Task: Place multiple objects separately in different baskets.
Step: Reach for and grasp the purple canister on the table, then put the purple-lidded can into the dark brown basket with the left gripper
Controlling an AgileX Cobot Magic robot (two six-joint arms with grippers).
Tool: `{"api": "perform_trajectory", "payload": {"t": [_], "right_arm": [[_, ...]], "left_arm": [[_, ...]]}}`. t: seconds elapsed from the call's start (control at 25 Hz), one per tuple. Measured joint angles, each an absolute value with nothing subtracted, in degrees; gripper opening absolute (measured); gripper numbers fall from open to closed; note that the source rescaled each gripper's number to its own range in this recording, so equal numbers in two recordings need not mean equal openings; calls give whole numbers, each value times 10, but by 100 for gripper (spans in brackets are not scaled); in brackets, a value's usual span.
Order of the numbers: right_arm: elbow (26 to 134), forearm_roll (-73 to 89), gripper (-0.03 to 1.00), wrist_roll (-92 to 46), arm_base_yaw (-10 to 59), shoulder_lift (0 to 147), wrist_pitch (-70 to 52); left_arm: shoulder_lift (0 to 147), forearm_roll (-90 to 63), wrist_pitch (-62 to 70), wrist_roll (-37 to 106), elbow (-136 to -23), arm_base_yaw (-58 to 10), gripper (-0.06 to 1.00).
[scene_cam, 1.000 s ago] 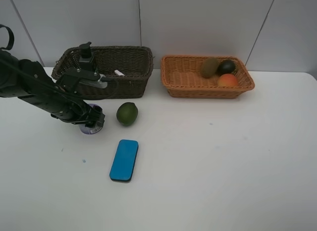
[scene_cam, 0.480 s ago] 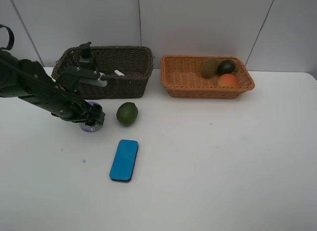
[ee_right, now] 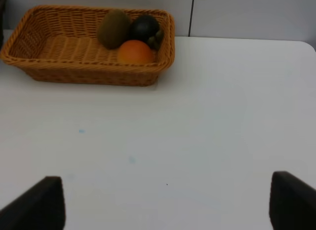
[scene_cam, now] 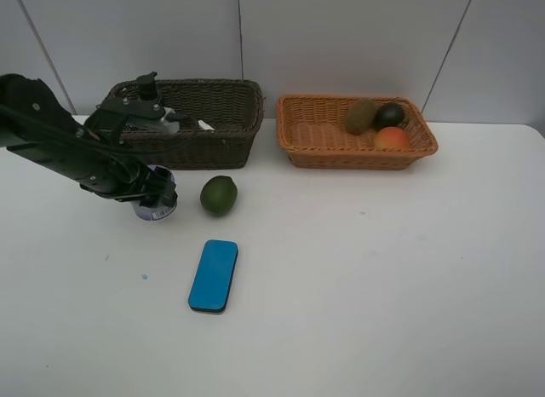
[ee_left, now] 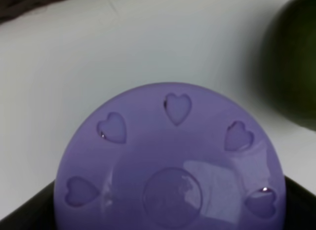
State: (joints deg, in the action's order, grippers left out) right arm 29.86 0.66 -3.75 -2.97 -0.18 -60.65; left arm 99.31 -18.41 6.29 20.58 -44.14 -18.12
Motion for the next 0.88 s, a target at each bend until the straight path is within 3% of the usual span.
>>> {"api": "perform_trajectory", "payload": {"t": [0.24,0.52,0.88], "right_arm": [[299,7,100,-38,-30,-2,-607],[299,7,100,-38,-30,-2,-607],[299,7,100,-38,-30,-2,-607]], "left_arm": [[874,-188,121,206,-441,-181,98],[808,-187,97,206,-457,-181,98],[932,-181,97,206,-668,-181,98]]}}
